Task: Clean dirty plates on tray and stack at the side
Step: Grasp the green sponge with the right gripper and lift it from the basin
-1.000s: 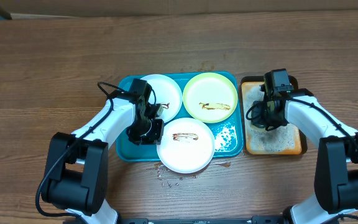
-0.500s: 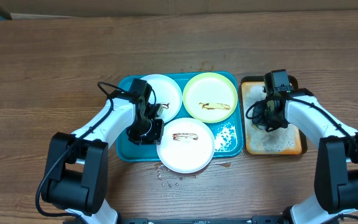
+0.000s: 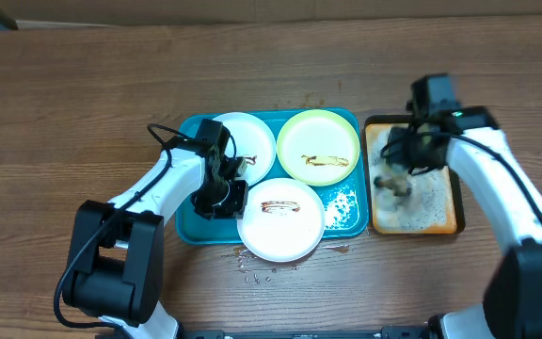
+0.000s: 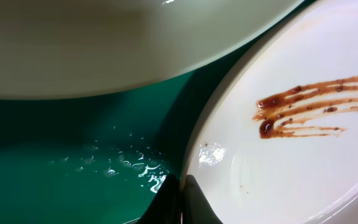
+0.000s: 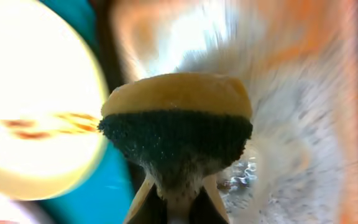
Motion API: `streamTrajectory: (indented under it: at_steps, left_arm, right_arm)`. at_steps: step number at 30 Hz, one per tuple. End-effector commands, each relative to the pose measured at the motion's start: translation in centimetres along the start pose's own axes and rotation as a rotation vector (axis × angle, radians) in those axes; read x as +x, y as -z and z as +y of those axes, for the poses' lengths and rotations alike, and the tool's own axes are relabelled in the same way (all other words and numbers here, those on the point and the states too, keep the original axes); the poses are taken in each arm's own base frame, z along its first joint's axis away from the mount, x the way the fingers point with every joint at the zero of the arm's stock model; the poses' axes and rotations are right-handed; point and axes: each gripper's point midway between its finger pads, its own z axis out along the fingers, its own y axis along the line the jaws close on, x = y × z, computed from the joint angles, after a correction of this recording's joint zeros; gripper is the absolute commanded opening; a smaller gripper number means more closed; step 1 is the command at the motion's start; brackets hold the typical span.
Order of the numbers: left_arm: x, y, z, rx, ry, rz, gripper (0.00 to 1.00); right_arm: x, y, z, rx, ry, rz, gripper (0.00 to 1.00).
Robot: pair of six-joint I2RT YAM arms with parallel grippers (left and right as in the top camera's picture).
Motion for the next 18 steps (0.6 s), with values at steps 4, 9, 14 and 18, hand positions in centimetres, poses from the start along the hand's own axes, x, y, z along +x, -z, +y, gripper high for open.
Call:
streamTrajectory:
  at_steps: [4, 9, 14, 18]
  left_arm:
    - [-0.4, -0.1, 0.1, -0.019, 0.010, -0.002, 0.04]
    - [-0.4, -0.1, 0.0, -0.019, 0.009, -0.002, 0.04]
    - [-0.4, -0.1, 0.0, -0.019, 0.009, -0.002, 0.04]
    - [-0.4, -0.1, 0.0, -0.019, 0.010, -0.003, 0.04]
  right_arm:
    - [0.3, 2.7, -0.9, 0.046, -0.051, -0.020, 0.04]
    - [0.6, 2.2, -1.6, 0.083, -0.026, -0.019, 0.04]
    - [0.1, 2.6, -4.0, 0.218, -0.109, -0.062, 0.04]
    - [-0.5, 3.0, -5.3, 0.297, -0.120, -0.104, 0.04]
